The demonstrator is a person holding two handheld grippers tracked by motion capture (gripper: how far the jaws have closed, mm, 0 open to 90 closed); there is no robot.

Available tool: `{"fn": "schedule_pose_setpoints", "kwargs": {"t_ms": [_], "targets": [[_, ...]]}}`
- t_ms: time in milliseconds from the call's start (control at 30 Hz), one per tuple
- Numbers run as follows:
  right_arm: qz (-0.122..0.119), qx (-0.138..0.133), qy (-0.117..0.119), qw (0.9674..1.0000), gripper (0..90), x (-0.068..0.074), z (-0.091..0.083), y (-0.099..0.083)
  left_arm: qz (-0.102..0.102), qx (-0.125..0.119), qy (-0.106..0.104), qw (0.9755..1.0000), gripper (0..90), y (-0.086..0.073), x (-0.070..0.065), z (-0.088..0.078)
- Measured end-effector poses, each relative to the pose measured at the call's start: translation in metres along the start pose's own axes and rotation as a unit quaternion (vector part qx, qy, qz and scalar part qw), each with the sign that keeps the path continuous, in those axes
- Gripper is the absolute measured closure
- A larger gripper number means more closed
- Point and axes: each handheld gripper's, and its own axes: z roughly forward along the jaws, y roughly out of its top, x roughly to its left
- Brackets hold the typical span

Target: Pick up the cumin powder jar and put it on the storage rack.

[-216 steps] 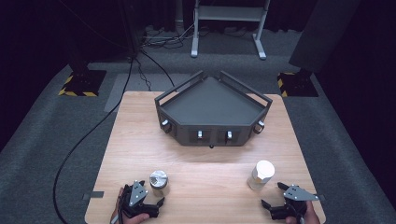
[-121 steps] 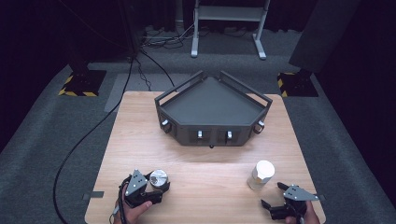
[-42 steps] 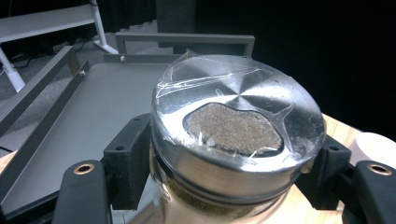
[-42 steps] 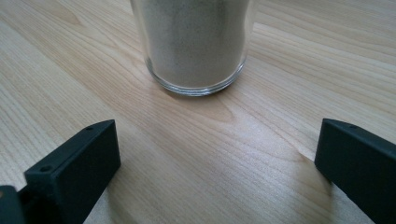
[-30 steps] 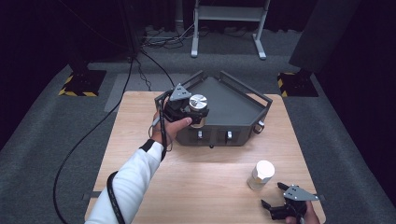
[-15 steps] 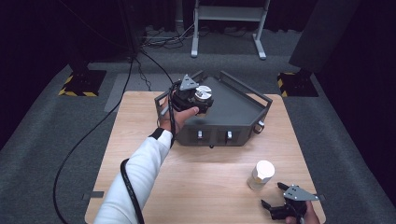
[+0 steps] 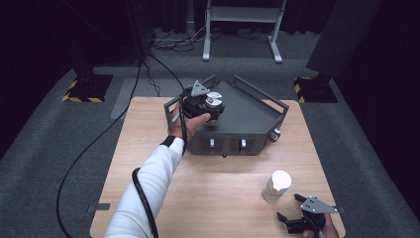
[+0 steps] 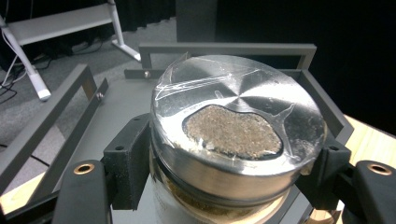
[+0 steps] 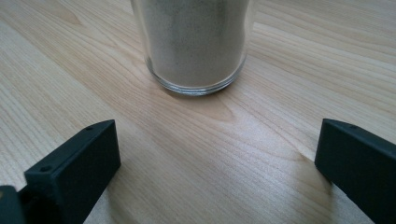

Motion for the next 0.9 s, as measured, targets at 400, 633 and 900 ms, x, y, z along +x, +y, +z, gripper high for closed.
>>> {"fn": "schedule_pose_setpoints", "kwargs": {"t_ms": [400,633,900], "targets": [[0.0,0.0,0.0,1.0,0.0,0.0,0.0,0.0,-0.01,0.002,-0.001,0.9999,30.3,-0.009,0.004,0.008],[0.0,0.0,0.0,1.0,0.0,0.0,0.0,0.0,-0.012,0.009,0.001,0.9999,30.3,-0.013,0.005,0.012],[0.0,0.0,0.0,1.0,0.0,0.0,0.0,0.0,-0.02,0.007,0.005,0.9998,30.3,-0.02,0.006,0.014]]}}
